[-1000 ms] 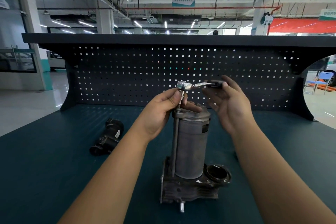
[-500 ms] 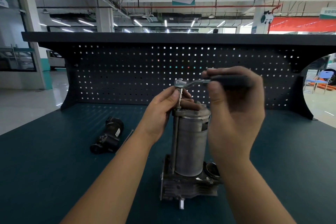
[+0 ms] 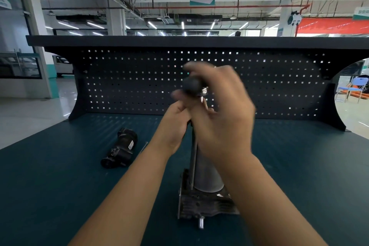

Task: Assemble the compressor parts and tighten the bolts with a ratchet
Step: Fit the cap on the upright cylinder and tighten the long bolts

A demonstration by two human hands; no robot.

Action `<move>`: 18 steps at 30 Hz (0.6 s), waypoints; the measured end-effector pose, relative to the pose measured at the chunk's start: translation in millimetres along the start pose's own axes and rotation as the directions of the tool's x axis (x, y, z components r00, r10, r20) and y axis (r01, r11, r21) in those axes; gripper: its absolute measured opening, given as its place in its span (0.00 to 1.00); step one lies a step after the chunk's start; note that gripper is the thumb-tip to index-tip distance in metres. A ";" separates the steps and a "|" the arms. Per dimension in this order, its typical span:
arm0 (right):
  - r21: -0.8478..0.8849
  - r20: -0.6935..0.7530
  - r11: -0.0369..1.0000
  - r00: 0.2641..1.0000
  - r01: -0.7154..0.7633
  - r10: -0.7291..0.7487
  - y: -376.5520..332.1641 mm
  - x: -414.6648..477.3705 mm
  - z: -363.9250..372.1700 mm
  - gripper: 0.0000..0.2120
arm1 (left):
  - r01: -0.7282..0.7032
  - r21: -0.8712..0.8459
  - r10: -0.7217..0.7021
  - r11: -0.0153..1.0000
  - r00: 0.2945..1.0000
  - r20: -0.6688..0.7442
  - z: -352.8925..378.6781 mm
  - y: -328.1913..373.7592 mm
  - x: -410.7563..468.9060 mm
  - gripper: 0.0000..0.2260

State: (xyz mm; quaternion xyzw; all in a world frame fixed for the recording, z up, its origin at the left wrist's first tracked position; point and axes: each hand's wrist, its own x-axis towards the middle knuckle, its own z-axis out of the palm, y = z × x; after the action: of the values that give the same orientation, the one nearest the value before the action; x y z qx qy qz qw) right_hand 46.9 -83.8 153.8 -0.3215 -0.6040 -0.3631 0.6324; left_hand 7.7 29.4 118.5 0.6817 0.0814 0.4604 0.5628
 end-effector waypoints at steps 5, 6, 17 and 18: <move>0.440 -0.205 0.837 0.871 -0.326 0.447 31.7 -0.7 -25.7 0.19 | -0.044 -0.109 0.059 0.993 0.989 0.135 0.6 6.9 -6.9 0.13; 0.460 -0.215 0.791 0.813 -0.404 0.540 40.1 -1.8 -26.6 0.17 | -0.045 -0.102 0.060 0.994 0.988 0.143 -0.9 6.2 -7.1 0.13; 0.526 -0.095 0.397 0.412 -0.752 0.906 77.1 -9.9 -27.5 0.08 | -0.064 -0.012 0.065 0.998 0.991 0.119 3.1 9.2 -9.3 0.13; 0.514 -0.196 0.509 0.483 -0.691 0.853 70.3 -10.3 -27.1 0.08 | -0.072 0.011 0.070 0.997 0.991 0.110 2.6 7.7 -9.2 0.13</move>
State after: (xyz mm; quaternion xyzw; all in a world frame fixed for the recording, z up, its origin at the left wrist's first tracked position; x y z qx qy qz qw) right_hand 120.7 -68.8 144.1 -0.3506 -0.2898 0.0275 0.8901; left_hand 1.3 19.1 120.3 0.7124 0.0294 0.4416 0.5446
